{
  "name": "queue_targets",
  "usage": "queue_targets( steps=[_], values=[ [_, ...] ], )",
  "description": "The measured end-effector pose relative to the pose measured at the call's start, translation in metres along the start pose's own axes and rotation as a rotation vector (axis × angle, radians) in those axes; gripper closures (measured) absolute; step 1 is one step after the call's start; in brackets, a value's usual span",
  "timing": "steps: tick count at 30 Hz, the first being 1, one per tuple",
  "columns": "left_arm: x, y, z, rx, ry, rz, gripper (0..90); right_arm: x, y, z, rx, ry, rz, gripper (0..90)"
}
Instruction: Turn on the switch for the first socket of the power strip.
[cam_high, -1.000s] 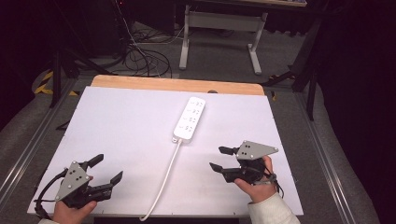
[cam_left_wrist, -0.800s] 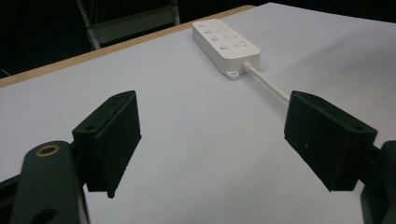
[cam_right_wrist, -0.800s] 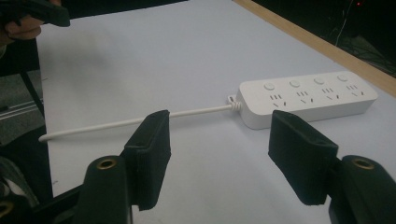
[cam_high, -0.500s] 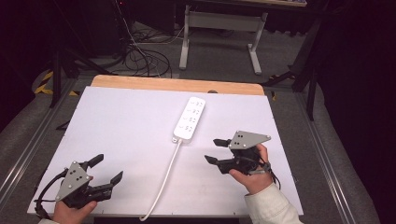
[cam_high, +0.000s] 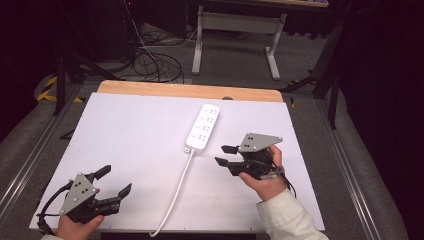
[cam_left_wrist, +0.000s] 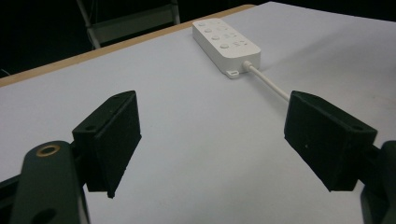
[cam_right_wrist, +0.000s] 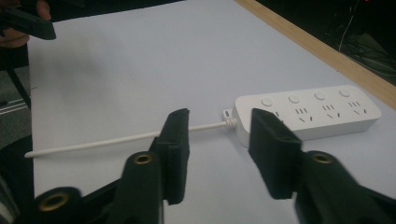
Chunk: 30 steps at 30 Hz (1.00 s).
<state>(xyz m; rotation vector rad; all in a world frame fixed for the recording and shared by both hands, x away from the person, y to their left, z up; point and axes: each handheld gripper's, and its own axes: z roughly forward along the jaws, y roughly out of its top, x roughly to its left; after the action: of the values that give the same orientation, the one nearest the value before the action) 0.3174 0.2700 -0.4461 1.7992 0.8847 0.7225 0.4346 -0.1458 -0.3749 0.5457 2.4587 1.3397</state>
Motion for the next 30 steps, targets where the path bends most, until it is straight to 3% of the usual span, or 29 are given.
queue_targets(
  steps=[3, 6, 17, 30],
  values=[
    [0.000, 0.000, 0.000, -0.001, 0.003, 0.003, 19.6, -0.003, 0.002, 0.007, 0.011, 0.005, 0.029, 84.0],
    [0.000, 0.000, 0.000, 0.000, 0.004, 0.005, 19.6, -0.010, 0.007, 0.018, 0.048, -0.010, 0.077, 90.0],
    [0.000, 0.000, 0.000, 0.001, 0.006, 0.013, 19.6, -0.025, 0.023, 0.044, 0.049, -0.044, 0.083, 90.0],
    [0.001, -0.001, 0.000, 0.004, 0.003, 0.010, 19.7, -0.044, 0.017, 0.090, 0.083, -0.052, 0.135, 90.0]
  ],
)
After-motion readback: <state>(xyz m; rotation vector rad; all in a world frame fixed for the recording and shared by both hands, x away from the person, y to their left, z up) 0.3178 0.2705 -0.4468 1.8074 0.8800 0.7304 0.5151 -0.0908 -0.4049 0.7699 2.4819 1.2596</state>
